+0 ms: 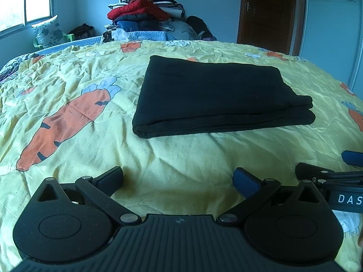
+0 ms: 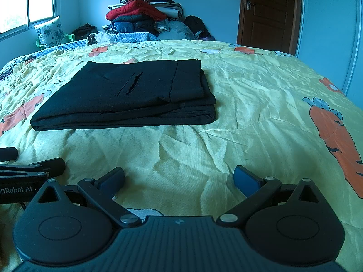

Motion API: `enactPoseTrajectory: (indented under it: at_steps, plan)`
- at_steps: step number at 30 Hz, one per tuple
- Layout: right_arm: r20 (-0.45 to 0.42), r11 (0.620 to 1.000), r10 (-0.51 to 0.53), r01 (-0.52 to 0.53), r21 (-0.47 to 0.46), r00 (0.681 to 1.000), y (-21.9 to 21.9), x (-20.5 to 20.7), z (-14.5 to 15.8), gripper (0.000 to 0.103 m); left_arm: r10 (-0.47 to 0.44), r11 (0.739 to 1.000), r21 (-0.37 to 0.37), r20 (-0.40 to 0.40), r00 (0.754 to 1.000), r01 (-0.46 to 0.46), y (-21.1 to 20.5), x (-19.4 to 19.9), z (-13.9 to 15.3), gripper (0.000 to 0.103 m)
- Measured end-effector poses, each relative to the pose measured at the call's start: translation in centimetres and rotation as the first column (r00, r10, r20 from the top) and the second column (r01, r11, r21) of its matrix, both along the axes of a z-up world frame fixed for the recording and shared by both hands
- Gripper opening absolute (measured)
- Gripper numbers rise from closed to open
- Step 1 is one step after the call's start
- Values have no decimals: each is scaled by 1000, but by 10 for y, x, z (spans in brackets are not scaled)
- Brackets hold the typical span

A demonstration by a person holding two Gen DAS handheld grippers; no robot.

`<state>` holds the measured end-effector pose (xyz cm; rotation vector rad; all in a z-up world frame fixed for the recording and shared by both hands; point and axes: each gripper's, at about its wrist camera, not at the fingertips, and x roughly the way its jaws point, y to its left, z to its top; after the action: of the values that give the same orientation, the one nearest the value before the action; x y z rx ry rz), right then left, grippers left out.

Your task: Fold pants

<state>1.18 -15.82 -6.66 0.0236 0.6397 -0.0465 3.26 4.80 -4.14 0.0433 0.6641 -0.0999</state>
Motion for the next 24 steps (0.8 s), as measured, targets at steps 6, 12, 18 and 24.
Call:
enactPoseTrajectory:
  at_steps: [6, 12, 18, 24]
  plan:
    - [0, 1000, 0, 0, 0, 1000, 0, 0, 0, 103, 6, 1000, 1, -1, 1000, -6, 1, 1, 0, 103]
    - [1, 1000, 0, 0, 1, 1000, 0, 0, 0, 103, 8, 1000, 2, 0, 1000, -8, 1, 1, 0, 103]
    - [0, 1000, 0, 0, -1, 1000, 0, 0, 0, 103, 7, 1000, 2, 0, 1000, -7, 1, 1, 0, 103]
    - [0, 1000, 0, 0, 0, 1000, 0, 0, 0, 103, 8, 1000, 0, 0, 1000, -8, 1, 1, 0, 103]
